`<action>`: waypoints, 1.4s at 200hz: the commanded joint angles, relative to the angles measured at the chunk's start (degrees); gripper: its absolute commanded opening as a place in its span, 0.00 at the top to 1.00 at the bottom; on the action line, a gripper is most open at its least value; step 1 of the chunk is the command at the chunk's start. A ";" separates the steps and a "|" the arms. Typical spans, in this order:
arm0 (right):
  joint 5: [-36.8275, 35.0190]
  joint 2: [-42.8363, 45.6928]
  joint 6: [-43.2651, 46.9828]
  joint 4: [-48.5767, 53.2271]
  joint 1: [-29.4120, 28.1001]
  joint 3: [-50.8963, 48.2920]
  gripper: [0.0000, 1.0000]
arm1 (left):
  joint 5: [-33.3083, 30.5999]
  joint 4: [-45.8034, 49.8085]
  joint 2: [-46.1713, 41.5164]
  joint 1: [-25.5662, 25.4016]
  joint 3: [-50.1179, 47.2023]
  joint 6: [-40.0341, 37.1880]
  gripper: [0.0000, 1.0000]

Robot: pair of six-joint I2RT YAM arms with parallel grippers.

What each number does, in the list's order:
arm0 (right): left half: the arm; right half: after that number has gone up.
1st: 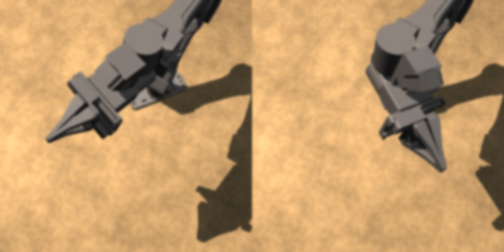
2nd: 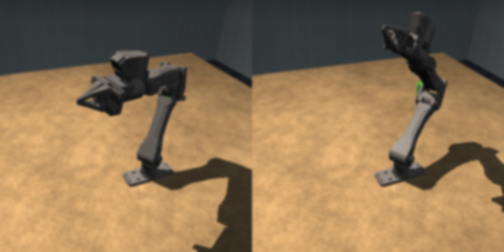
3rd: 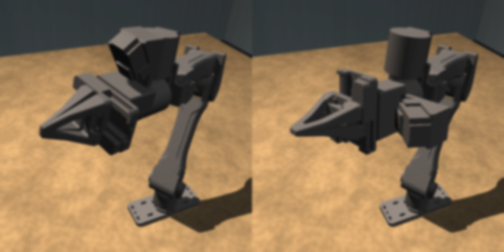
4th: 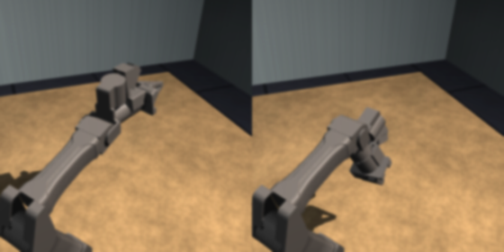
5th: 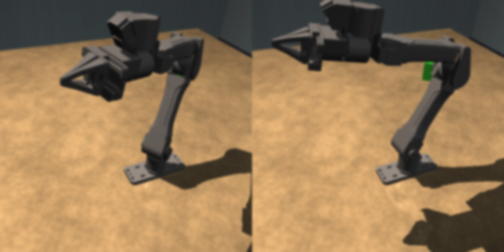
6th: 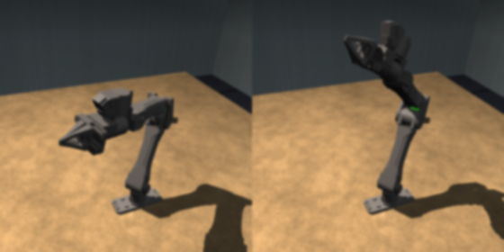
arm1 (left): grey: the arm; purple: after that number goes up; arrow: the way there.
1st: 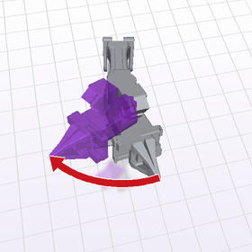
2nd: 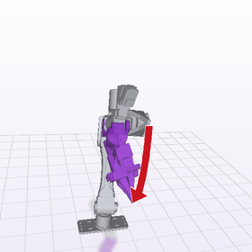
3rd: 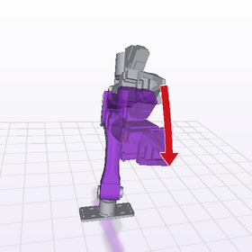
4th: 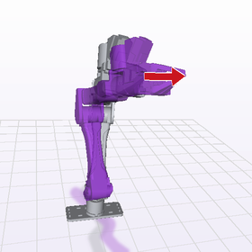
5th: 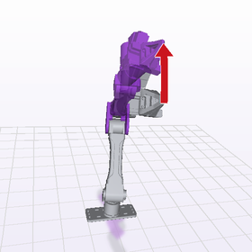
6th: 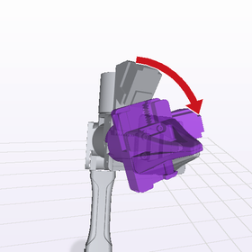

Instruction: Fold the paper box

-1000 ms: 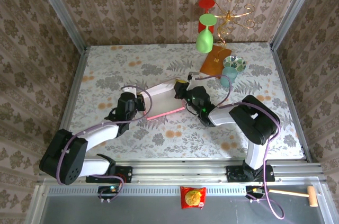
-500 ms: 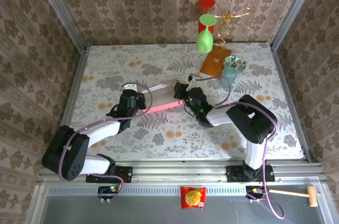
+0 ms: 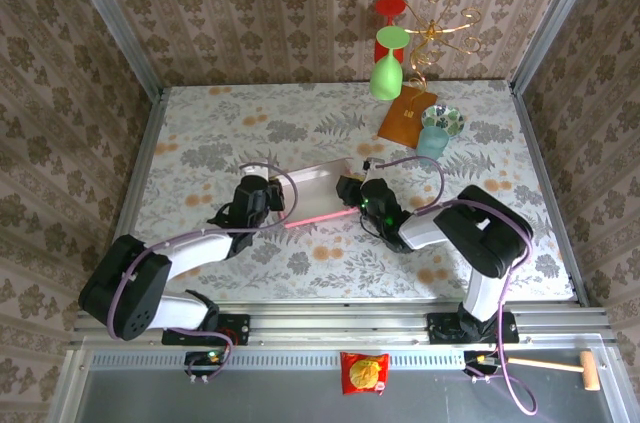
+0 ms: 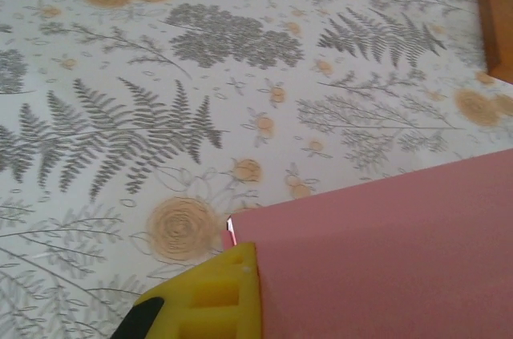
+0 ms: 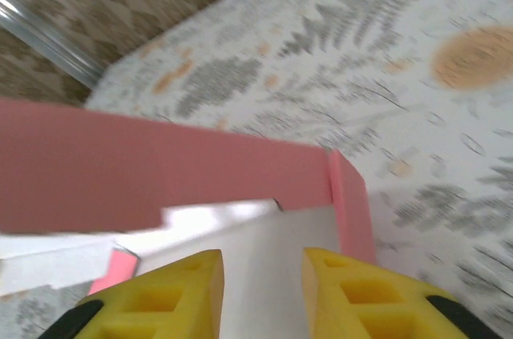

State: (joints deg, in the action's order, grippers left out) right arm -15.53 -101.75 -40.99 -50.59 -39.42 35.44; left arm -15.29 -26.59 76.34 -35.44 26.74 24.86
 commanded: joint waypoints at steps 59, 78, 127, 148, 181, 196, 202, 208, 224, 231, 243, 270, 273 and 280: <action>-3.74 13.42 -8.03 19.54 -1.09 -1.97 0.54 | -6.39 2.54 2.81 -7.33 -1.63 -0.21 1.00; -2.09 17.01 -10.28 23.89 -1.05 -1.04 0.51 | -6.95 2.98 3.70 -7.81 -1.19 -0.05 1.00; 3.25 29.17 -13.19 37.64 -1.27 1.36 0.48 | -7.30 3.09 4.99 -8.51 -0.29 -0.26 1.00; 0.86 36.37 -13.58 44.42 -1.23 2.61 0.48 | -7.30 3.38 4.96 -8.68 -0.07 -0.67 1.00; -4.88 42.69 -17.95 52.33 2.43 6.02 0.50 | -7.30 4.48 4.44 -9.19 0.04 -1.04 1.00; -1.79 40.49 -22.31 54.30 6.94 8.02 0.58 | -7.21 4.98 4.21 -9.41 0.03 -1.03 1.00; 0.83 38.65 -24.23 54.89 9.02 9.01 0.62 | -7.21 5.25 4.08 -9.47 0.14 -1.16 1.00; 3.02 36.47 -25.51 55.68 10.77 10.57 0.64 | -7.15 5.38 3.95 -9.60 0.15 -1.29 1.00; 6.56 30.13 -26.54 57.52 13.51 15.39 0.66 | -7.17 5.68 3.43 -9.58 0.02 -1.46 1.00; 7.78 27.29 -26.52 58.03 14.36 17.48 0.66 | -7.13 5.79 3.22 -9.65 0.06 -1.49 1.00; 10.55 22.71 -26.12 58.77 15.49 21.34 0.66 | -7.12 5.89 2.79 -9.56 0.04 -1.74 1.00; 17.01 13.29 -26.62 61.86 17.72 28.46 0.59 | -5.33 5.16 1.47 -9.03 -0.07 -2.11 1.00; 17.69 12.60 -26.74 62.03 17.86 29.09 0.59 | -5.02 5.15 1.31 -8.98 -0.07 -2.21 1.00; 18.79 11.15 -26.56 63.41 18.01 30.58 0.57 | -4.37 4.97 0.81 -8.64 -0.02 -2.34 1.00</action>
State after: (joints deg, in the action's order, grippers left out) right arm -3.99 -86.48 -66.13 7.03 -22.55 61.08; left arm -23.35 -26.63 78.48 -44.29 27.14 23.55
